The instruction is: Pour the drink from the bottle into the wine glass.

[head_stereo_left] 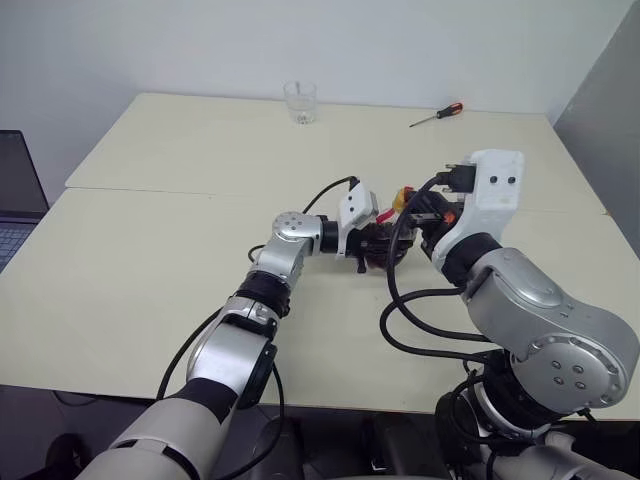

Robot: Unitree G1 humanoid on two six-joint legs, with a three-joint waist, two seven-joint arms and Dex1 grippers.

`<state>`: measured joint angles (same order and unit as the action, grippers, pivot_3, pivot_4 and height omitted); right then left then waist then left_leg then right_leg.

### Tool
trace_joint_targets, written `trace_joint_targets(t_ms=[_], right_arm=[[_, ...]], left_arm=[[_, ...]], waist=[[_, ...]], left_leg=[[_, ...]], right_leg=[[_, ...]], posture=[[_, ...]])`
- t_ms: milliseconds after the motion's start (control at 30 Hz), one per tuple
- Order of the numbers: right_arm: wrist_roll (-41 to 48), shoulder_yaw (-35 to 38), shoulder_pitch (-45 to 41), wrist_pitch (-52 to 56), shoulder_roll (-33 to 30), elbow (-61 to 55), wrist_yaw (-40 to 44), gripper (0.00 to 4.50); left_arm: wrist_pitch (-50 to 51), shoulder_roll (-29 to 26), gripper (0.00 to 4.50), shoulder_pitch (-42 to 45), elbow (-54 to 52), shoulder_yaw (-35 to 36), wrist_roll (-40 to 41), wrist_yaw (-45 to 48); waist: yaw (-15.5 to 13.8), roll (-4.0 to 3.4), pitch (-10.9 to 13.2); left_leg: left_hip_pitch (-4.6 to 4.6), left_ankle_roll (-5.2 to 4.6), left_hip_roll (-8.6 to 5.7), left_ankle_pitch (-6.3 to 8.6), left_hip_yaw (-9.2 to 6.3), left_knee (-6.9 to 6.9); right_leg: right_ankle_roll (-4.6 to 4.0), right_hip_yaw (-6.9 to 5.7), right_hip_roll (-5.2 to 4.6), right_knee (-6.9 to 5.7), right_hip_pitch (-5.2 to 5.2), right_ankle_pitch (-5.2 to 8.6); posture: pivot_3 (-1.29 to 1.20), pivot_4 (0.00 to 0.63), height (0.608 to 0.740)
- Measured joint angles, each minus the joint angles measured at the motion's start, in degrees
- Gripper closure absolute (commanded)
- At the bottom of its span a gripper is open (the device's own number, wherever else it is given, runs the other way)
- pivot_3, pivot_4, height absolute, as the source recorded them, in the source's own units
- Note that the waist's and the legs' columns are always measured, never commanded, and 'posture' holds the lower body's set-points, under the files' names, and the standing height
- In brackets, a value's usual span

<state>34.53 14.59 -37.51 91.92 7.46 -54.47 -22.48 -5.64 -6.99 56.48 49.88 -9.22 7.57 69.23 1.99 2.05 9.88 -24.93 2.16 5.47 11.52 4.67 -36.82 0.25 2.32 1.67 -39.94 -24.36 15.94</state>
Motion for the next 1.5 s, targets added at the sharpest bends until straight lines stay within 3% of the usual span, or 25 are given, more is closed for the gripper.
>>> trace_joint_targets(t_ms=[300,433,600,933,1033,1167,1500], right_arm=[[-0.6,0.6,0.0,0.1,-0.1,0.0,1.1,4.50],[-0.7,2.4,0.0,0.1,-0.7,0.0,2.0,3.65],[-0.8,2.8,-0.7,0.1,-0.8,0.0,2.4,1.91],[-0.4,2.2,-1.4,0.1,-0.2,0.0,2.5,1.86],[0.3,2.1,-1.4,0.1,-0.1,0.0,2.8,1.26],[0.7,2.0,-1.3,0.1,-0.1,0.0,3.2,0.03],[0.9,1.6,-1.3,0.1,-0.1,0.1,3.4,0.00]], left_arm=[[0.0,-0.2,3.65,0.0,0.0,0.1,0.0,0.0],[-0.1,-0.3,3.65,0.0,0.0,0.7,0.1,0.0],[-0.1,-0.4,3.65,0.0,0.0,0.7,0.1,0.0],[-0.1,-0.6,3.65,0.0,-0.1,0.7,0.1,0.0],[-0.1,-0.5,3.65,0.0,-0.1,0.7,0.1,0.0],[-0.1,-0.4,3.65,0.0,-0.1,0.7,0.1,0.0],[0.0,-0.4,3.65,0.0,-0.2,0.7,0.1,0.1]], waist=[[0.0,0.00,0.0],[0.0,0.00,0.0],[0.0,0.00,0.0],[0.0,0.00,0.0],[0.0,0.00,0.0],[0.0,0.00,0.0],[0.0,0.00,0.0]], left_leg=[[0.00,0.00,0.00,0.00,0.00,0.01],[0.00,0.00,0.00,0.00,0.01,0.02],[0.00,0.00,0.00,0.00,0.01,0.03],[0.00,0.00,0.00,0.00,0.00,0.05],[0.00,0.00,0.00,0.00,0.01,0.06],[0.00,0.00,0.00,0.00,0.01,0.06],[0.00,0.00,0.00,0.00,0.01,0.08]], right_leg=[[0.00,0.00,0.00,0.01,0.00,0.00],[0.00,0.01,0.00,0.01,0.00,0.00],[0.00,0.00,0.00,0.02,-0.01,0.00],[0.00,0.00,0.00,0.04,-0.01,0.00],[0.00,0.00,0.00,0.04,-0.01,0.00],[0.00,0.00,0.00,0.04,-0.01,0.00],[0.00,0.00,0.00,0.06,-0.01,0.00]], posture=[[0.00,0.150,0.740],[0.00,0.150,0.740],[0.00,0.150,0.740],[0.00,0.150,0.740],[0.00,0.150,0.740],[0.00,0.150,0.740],[0.00,0.150,0.740]])
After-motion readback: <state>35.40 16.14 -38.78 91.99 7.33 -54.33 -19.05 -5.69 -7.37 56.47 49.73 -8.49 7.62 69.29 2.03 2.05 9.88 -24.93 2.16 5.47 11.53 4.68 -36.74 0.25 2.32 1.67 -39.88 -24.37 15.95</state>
